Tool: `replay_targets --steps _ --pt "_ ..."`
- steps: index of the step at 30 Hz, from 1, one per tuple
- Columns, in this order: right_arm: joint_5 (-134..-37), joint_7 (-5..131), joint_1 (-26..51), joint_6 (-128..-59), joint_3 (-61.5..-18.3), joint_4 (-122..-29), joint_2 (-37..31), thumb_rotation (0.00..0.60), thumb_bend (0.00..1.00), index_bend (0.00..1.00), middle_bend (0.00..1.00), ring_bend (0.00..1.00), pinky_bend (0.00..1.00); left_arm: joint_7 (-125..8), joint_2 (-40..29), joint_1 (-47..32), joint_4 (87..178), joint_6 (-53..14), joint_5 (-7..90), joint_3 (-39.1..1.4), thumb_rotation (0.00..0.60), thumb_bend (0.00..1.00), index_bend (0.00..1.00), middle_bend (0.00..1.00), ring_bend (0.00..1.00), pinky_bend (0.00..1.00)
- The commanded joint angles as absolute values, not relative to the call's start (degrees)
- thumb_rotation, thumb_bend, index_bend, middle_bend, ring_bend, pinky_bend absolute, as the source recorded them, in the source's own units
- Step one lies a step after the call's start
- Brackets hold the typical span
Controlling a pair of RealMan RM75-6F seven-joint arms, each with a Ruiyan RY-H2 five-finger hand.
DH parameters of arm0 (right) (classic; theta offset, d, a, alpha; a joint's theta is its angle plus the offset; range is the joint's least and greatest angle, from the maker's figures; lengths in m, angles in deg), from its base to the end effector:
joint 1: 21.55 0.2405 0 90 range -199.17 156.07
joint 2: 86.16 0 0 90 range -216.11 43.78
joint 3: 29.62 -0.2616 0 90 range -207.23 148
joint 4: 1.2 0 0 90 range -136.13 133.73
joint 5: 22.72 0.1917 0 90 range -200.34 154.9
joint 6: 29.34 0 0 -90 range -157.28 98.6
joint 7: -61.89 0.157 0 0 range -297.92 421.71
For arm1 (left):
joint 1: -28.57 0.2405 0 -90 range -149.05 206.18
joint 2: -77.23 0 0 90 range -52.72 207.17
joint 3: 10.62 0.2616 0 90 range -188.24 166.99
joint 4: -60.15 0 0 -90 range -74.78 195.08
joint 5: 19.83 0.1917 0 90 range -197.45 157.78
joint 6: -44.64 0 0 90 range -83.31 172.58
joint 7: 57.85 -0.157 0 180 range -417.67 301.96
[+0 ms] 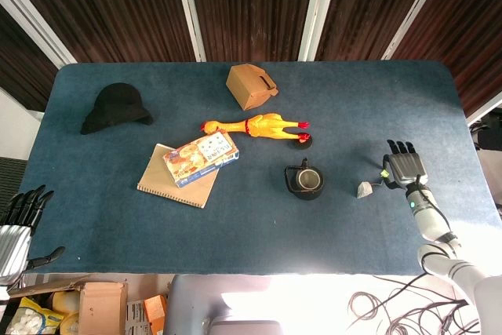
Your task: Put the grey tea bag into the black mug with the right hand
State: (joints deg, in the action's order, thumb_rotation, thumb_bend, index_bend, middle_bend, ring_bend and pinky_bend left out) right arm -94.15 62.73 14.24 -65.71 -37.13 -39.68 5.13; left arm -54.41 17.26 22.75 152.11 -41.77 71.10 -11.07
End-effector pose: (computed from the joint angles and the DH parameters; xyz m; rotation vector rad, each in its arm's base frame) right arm -0.3616 -0.3967 0.0669 1.6281 -0.9497 0.3650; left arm -0.3008 0.1897 0.1935 -1.4816 -0.8579 -0.9341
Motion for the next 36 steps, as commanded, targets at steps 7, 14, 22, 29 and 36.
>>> replay_targets --steps 7,14,22,29,36 --pt "-94.0 62.1 14.1 -65.8 -37.1 -39.4 5.4 0.6 0.3 0.46 0.01 0.0 0.0 -54.1 17.4 22.8 152.0 -41.9 71.2 -11.0 0.6 0.04 0.0 0.01 0.0 0.07" --pt "-93.9 61.7 14.4 -65.4 -37.2 -38.5 6.2 0.6 0.3 0.46 0.01 0.0 0.0 -54.3 17.3 22.9 152.0 -42.0 71.2 -11.1 0.6 0.04 0.0 0.01 0.0 0.07" --pt "-93.8 62.0 14.3 -65.0 -37.3 -37.8 6.6 0.6 0.3 0.49 0.01 0.0 0.0 -54.1 17.4 22.9 152.0 -42.1 71.1 -11.1 0.6 0.04 0.0 0.01 0.0 0.07" --pt "-93.7 61.8 14.2 -65.5 -37.5 -37.5 7.1 0.6 0.3 0.55 0.01 0.0 0.0 -53.7 17.5 23.0 151.9 -42.4 71.3 -11.1 0.6 0.04 0.0 0.01 0.0 0.07" --pt "-93.9 62.7 13.9 -66.9 -37.9 -38.7 6.4 0.6 0.33 0.57 0.01 0.0 0.0 -53.4 17.6 23.2 151.8 -42.8 71.5 -11.1 0.6 0.04 0.0 0.01 0.0 0.07"
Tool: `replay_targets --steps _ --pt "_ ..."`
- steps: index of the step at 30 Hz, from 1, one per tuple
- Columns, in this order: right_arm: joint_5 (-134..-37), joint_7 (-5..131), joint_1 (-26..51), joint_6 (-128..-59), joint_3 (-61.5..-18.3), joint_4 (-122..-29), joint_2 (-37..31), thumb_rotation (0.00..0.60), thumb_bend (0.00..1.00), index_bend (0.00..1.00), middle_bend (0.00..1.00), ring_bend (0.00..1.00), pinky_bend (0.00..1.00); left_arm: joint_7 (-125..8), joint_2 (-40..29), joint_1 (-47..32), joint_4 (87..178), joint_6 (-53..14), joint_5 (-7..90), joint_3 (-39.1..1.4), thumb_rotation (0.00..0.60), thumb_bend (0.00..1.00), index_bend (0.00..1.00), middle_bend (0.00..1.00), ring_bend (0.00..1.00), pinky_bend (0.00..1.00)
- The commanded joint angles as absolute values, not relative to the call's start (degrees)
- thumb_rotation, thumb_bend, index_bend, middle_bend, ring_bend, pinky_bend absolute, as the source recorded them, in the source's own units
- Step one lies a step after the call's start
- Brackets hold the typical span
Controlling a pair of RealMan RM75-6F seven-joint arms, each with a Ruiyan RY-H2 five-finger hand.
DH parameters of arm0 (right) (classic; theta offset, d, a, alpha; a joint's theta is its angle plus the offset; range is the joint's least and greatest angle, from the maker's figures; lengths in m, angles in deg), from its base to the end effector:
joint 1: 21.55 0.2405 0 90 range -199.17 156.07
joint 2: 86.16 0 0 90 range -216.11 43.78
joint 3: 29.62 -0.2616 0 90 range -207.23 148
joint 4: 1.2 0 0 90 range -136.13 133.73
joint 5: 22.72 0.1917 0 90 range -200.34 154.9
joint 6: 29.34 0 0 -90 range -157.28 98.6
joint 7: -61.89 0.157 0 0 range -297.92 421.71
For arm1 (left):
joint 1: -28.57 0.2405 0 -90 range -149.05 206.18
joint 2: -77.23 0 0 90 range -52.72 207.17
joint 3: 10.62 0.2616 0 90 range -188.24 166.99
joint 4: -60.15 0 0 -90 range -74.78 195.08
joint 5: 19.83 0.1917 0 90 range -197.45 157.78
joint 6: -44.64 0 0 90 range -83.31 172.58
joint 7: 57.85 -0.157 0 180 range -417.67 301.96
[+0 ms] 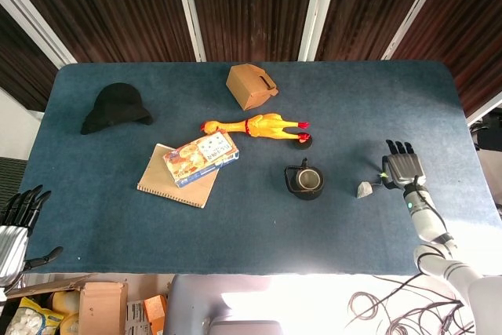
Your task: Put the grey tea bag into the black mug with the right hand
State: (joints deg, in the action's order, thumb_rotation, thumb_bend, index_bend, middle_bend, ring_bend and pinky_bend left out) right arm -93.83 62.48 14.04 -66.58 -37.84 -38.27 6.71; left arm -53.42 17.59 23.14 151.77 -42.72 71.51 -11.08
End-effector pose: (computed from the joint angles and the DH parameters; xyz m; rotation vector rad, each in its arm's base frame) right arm -0.3610 -0.3970 0.0622 1.6085 -0.9489 0.3818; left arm -0.3011 0.1877 0.1976 -1.4735 -0.8523 -0.9478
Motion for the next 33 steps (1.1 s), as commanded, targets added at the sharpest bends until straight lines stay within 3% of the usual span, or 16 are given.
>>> replay_targets --steps 1,9,18,23,27,33 --pt "-94.0 62.9 13.8 -67.3 -38.0 -39.2 6.1 0.6 0.33 0.57 0.01 0.0 0.0 -53.3 17.6 23.2 151.7 -42.8 71.6 -11.1 0.6 0.04 0.0 0.01 0.0 0.07" --pt "-95.7 64.2 12.6 -72.3 -38.2 -46.3 2.0 0.6 0.33 0.57 0.01 0.0 0.0 -53.0 17.7 23.3 151.7 -43.1 71.9 -11.0 0.6 0.04 0.0 0.01 0.0 0.07" --pt "-99.7 62.1 9.9 -85.5 -39.9 -67.3 -9.6 0.6 0.33 0.57 0.01 0.0 0.0 -52.8 17.7 23.3 151.7 -43.2 72.1 -10.9 0.6 0.04 0.0 0.01 0.0 0.07" --pt "-99.7 60.2 9.6 -87.0 -40.4 -71.8 -12.0 0.6 0.33 0.57 0.01 0.0 0.0 -52.9 17.7 23.3 151.7 -43.1 72.2 -10.9 0.6 0.04 0.0 0.01 0.0 0.07" --pt "-99.2 55.5 10.0 -89.6 -42.5 -82.3 -16.4 0.6 0.33 0.57 0.01 0.0 0.0 -52.6 17.7 23.2 151.7 -43.0 72.5 -10.7 0.6 0.04 0.0 0.01 0.0 0.07" --pt "-96.6 49.2 11.2 -90.4 -44.2 -90.8 -18.8 0.6 0.33 0.57 0.01 0.0 0.0 -51.9 18.0 23.2 151.7 -42.9 72.1 -10.8 0.6 0.04 0.0 0.01 0.0 0.07"
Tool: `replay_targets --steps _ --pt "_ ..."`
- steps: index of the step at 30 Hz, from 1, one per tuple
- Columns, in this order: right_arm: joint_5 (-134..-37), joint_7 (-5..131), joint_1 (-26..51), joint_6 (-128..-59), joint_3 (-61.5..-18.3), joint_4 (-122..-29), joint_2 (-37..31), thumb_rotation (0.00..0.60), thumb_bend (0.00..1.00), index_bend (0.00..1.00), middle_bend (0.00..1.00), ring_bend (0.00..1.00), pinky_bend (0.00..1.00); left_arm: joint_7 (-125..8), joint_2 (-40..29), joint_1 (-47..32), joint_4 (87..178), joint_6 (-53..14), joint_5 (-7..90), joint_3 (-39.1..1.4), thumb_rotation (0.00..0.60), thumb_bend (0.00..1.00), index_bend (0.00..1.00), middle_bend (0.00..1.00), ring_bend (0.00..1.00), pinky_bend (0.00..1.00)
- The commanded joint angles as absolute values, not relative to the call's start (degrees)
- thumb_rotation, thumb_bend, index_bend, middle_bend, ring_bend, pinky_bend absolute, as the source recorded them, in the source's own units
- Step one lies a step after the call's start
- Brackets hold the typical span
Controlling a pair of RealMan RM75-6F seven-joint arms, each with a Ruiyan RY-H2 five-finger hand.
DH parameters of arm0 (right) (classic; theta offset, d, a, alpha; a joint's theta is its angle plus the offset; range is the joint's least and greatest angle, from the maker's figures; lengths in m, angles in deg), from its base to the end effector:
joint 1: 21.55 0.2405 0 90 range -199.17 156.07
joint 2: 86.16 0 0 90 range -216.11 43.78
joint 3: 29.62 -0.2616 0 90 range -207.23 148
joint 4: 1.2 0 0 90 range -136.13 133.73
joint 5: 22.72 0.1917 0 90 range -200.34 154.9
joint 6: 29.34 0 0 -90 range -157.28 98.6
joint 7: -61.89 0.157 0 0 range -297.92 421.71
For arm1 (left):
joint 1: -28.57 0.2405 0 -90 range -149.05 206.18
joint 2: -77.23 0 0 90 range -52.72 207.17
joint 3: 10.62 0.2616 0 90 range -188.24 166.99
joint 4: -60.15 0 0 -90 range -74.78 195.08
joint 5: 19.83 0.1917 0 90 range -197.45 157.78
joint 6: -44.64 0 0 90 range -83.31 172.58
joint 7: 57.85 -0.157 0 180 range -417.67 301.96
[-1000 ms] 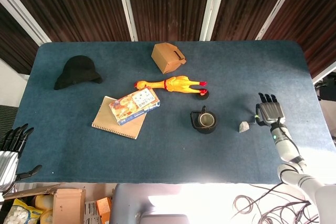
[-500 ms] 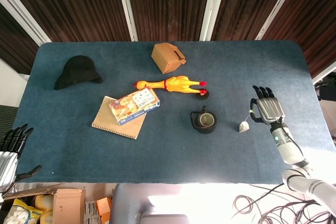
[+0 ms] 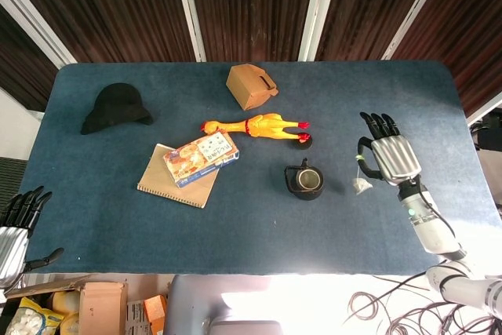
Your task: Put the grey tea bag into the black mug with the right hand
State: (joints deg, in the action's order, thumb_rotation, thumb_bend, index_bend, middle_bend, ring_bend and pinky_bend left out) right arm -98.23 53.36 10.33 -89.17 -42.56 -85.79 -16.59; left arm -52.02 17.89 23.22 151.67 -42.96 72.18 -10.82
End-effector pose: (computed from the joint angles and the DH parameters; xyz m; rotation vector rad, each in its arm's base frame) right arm -0.2244 -0.3606 0.1370 1.6721 -0.7469 0.8951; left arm -0.3004 0.1863 0.1985 -1.4780 -0.8641 -0.9646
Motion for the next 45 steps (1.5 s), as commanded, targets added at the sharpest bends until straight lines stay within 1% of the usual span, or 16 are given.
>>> replay_targets --steps 1,8,14,23,36,41,45 --pt "-96.3 48.4 11.4 -90.5 -44.5 -91.8 -19.0 0.6 0.33 0.57 0.01 0.0 0.0 -51.8 18.0 23.2 151.6 -42.9 72.1 -10.8 0.6 0.04 0.0 0.01 0.0 0.07" --pt "-93.3 42.8 13.9 -90.8 -46.5 -98.1 -19.8 0.6 0.33 0.57 0.01 0.0 0.0 -50.6 18.4 23.3 151.5 -43.1 71.7 -11.0 0.6 0.04 0.0 0.01 0.0 0.07" --pt "-89.9 37.8 16.2 -90.3 -47.0 -100.3 -18.6 0.6 0.33 0.57 0.01 0.0 0.0 -49.6 18.8 23.5 151.3 -43.4 71.5 -11.1 0.6 0.04 0.0 0.01 0.0 0.07" --pt "-87.6 35.4 17.8 -90.1 -45.7 -99.0 -16.1 0.6 0.33 0.57 0.01 0.0 0.0 -49.0 19.1 23.8 151.2 -43.8 71.9 -10.9 0.6 0.04 0.0 0.01 0.0 0.07" --pt "-87.3 33.9 19.1 -90.4 -44.4 -99.2 -15.1 0.6 0.33 0.57 0.01 0.0 0.0 -49.0 18.9 24.1 151.1 -44.5 72.2 -10.9 0.6 0.03 0.0 0.01 0.0 0.07" --pt "-88.6 33.2 18.7 -90.9 -42.6 -99.0 -14.8 0.6 0.33 0.57 0.01 0.0 0.0 -48.4 19.1 24.4 150.9 -45.0 72.2 -11.0 0.6 0.04 0.0 0.01 0.0 0.07" --pt "-90.1 33.1 17.6 -91.3 -40.3 -98.2 -14.6 0.6 0.33 0.57 0.01 0.0 0.0 -48.0 19.2 24.5 150.8 -45.5 72.5 -11.0 0.6 0.04 0.0 0.01 0.0 0.07"
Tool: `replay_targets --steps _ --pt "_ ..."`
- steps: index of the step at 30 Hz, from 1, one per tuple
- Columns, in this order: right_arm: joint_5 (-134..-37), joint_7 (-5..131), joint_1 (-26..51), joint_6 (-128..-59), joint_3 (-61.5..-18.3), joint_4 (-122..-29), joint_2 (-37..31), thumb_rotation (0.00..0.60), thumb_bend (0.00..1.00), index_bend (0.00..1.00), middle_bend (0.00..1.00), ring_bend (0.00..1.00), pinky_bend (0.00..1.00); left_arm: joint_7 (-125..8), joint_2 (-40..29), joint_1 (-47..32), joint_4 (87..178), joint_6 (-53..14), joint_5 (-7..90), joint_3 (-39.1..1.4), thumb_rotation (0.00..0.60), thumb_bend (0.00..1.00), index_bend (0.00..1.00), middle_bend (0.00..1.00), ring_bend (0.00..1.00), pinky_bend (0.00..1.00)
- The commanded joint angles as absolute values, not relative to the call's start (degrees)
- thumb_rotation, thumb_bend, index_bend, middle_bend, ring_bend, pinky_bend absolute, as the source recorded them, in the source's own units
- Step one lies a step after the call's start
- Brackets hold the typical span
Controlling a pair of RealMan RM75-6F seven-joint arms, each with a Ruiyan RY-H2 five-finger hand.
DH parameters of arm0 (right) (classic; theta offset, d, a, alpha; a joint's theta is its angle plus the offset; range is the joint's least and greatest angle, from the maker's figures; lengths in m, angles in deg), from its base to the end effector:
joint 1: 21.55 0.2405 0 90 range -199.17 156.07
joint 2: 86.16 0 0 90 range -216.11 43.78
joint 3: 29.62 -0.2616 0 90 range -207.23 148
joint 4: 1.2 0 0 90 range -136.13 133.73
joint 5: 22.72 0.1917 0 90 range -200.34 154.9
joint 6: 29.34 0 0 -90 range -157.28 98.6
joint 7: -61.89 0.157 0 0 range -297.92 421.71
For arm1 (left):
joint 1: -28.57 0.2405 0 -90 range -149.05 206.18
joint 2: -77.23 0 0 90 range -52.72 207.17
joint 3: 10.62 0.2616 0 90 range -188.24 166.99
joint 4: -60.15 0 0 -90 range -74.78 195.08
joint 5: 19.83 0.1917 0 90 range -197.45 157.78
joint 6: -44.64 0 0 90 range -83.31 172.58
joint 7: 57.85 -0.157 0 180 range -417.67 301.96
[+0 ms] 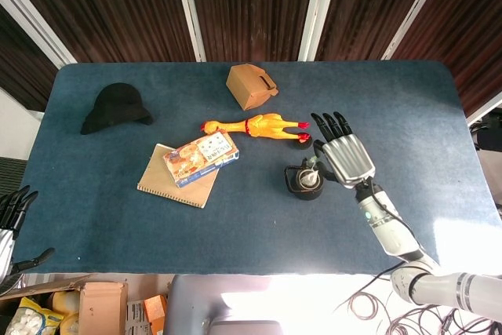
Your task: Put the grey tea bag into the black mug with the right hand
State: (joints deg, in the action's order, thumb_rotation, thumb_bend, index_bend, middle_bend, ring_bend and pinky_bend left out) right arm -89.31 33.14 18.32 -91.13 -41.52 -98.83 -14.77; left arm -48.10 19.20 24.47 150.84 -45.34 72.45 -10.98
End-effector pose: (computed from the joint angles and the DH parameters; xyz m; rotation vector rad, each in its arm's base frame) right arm -0.1473 -0.3577 0.1037 1.7901 -0.6215 0.8872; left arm -0.3035 0.1802 0.2127 -1.4393 -0.8691 -1.0043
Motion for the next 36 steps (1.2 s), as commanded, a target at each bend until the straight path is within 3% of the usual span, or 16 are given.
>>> replay_targets --steps 1,11,20,23,30,36 --pt "-90.4 33.2 17.4 -91.2 -39.7 -97.7 -14.5 0.6 0.33 0.57 0.01 0.0 0.0 -48.0 19.2 24.6 150.8 -45.5 72.6 -11.0 0.6 0.04 0.0 0.01 0.0 0.07" --pt "-95.9 38.0 14.6 -90.9 -34.4 -91.5 -12.4 0.6 0.33 0.56 0.01 0.0 0.0 -48.1 19.1 24.8 150.7 -45.8 72.6 -11.0 0.6 0.04 0.0 0.01 0.0 0.07" --pt "-98.7 44.5 10.9 -92.9 -32.3 -89.0 -13.1 0.6 0.33 0.39 0.01 0.0 0.0 -48.8 18.9 24.7 150.9 -45.5 72.6 -11.0 0.6 0.04 0.0 0.01 0.0 0.07" --pt "-100.8 49.3 7.6 -95.9 -30.5 -89.4 -14.3 0.6 0.33 0.31 0.01 0.0 0.0 -48.9 18.9 24.7 150.9 -45.4 72.4 -11.1 0.6 0.04 0.0 0.01 0.0 0.07" --pt "-106.1 56.5 -3.6 -103.8 -21.7 -91.2 -19.4 0.6 0.31 0.05 0.0 0.0 0.0 -50.2 18.5 24.5 151.2 -44.8 72.1 -11.1 0.6 0.03 0.0 0.01 0.0 0.07" --pt "-109.5 64.0 -11.4 -113.8 -20.7 -85.8 -17.3 0.6 0.31 0.03 0.0 0.0 0.0 -51.9 17.7 24.2 151.6 -44.1 72.2 -11.0 0.6 0.02 0.0 0.01 0.0 0.07"
